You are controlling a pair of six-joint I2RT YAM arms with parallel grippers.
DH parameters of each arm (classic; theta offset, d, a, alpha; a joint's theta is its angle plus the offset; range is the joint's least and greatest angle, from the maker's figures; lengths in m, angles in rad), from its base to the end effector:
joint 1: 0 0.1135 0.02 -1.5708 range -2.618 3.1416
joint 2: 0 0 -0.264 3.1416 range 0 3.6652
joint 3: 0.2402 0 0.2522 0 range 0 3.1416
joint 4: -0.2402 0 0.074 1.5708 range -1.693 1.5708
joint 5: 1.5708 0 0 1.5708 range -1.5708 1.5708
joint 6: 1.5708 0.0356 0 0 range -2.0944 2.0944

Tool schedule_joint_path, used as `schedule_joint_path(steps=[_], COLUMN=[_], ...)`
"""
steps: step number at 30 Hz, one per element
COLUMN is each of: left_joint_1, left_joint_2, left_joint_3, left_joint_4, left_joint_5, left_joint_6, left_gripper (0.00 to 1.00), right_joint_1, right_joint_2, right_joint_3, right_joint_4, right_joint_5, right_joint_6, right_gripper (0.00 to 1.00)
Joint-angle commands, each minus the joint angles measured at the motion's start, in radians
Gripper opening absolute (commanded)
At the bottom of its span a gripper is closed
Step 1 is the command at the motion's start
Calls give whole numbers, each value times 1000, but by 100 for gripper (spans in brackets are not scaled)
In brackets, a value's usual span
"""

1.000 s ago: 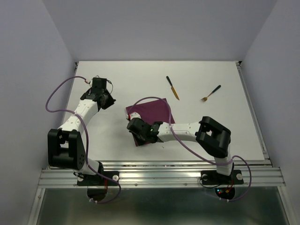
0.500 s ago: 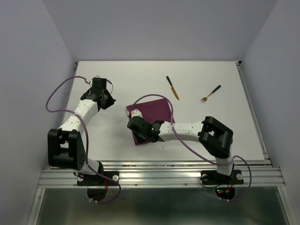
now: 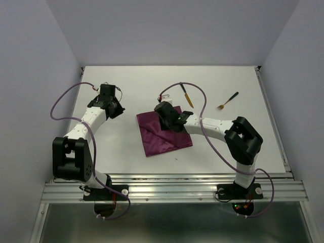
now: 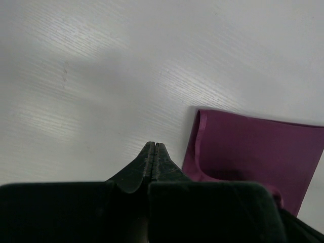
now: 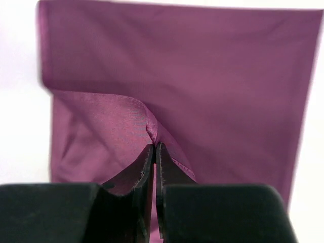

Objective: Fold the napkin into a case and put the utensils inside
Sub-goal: Fold the top corner of the square-folded napkin at the center of the board.

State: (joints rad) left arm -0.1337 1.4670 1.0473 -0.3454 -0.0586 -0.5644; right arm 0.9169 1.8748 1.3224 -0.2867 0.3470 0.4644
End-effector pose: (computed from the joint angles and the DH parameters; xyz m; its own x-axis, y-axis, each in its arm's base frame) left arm 0.3172 -0.0406 0.2552 -0.6288 -0.4542 -0.6311 -0.2901 0.8901 -0.3516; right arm 0.2595 0.3187 0.2080 -0.6771 -0.1910 -0.7107 -0.3411 0.9372 0.0730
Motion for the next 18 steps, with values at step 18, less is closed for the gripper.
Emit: schedule_joint_path(steps=[18], left_joint_1=[11], left_joint_2=[56], left_joint_3=[31], left_joint_4=[13], left_joint_5=[32], left_joint_6=[37], left_gripper=[4], right_joint_1=[-214], right_joint_2=[121], right_joint_3=[115], right_joint_4=[103], right_joint_5=[30], right_joint_6=[-127], right_gripper=[7])
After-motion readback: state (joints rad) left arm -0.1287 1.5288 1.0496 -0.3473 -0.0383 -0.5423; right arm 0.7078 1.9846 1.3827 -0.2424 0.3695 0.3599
